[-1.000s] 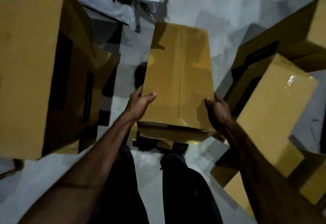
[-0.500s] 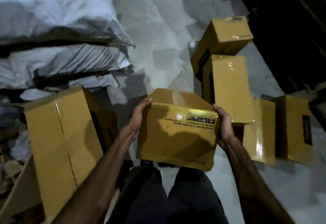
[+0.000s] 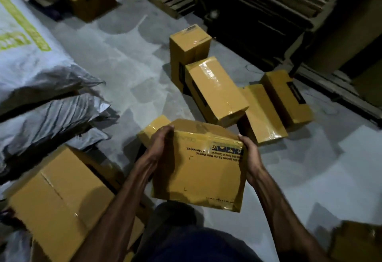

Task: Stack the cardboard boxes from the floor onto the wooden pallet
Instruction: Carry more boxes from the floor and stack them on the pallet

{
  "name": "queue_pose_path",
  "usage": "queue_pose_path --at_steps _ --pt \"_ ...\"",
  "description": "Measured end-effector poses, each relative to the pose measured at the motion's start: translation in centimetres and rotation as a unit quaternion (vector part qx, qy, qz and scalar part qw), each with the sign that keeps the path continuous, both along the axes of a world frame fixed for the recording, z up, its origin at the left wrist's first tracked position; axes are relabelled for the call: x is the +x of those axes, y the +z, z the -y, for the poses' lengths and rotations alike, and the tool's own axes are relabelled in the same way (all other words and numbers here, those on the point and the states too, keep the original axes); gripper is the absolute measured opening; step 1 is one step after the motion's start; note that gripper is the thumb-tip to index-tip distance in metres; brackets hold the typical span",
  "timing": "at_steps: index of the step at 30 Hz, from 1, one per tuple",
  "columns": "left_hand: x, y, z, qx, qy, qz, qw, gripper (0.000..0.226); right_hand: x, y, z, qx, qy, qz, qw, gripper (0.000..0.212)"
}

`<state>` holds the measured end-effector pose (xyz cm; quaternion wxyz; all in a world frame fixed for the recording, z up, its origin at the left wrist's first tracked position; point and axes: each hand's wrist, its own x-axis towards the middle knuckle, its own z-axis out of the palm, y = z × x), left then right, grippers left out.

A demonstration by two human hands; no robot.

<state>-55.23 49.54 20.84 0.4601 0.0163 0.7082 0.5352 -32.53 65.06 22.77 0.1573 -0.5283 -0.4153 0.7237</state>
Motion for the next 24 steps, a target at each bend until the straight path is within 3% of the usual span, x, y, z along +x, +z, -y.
queue_pose_path --at_steps 4,11,18,22,24 --pt "6.1 0.8 -0.5 0.002 -0.077 -0.011 0.997 0.065 8.5 -0.3 3.0 0.021 -0.044 0.0 0.999 0.046" --pt "21.2 1.5 -2.9 0.016 -0.28 -0.014 0.96 0.039 26.1 0.2 10.3 -0.003 -0.214 0.004 0.977 0.039" --pt "37.6 1.3 -5.7 -0.004 -0.49 -0.006 0.872 0.062 41.4 1.1 19.8 -0.014 -0.439 0.026 0.898 0.044" --pt "45.1 2.3 -6.0 0.006 -0.586 -0.027 0.81 0.058 46.1 0.9 24.9 -0.019 -0.544 0.014 0.839 0.042" --pt "47.9 2.7 -6.2 0.003 -0.632 -0.034 0.774 0.072 47.1 0.7 27.1 -0.025 -0.587 0.013 0.809 0.048"
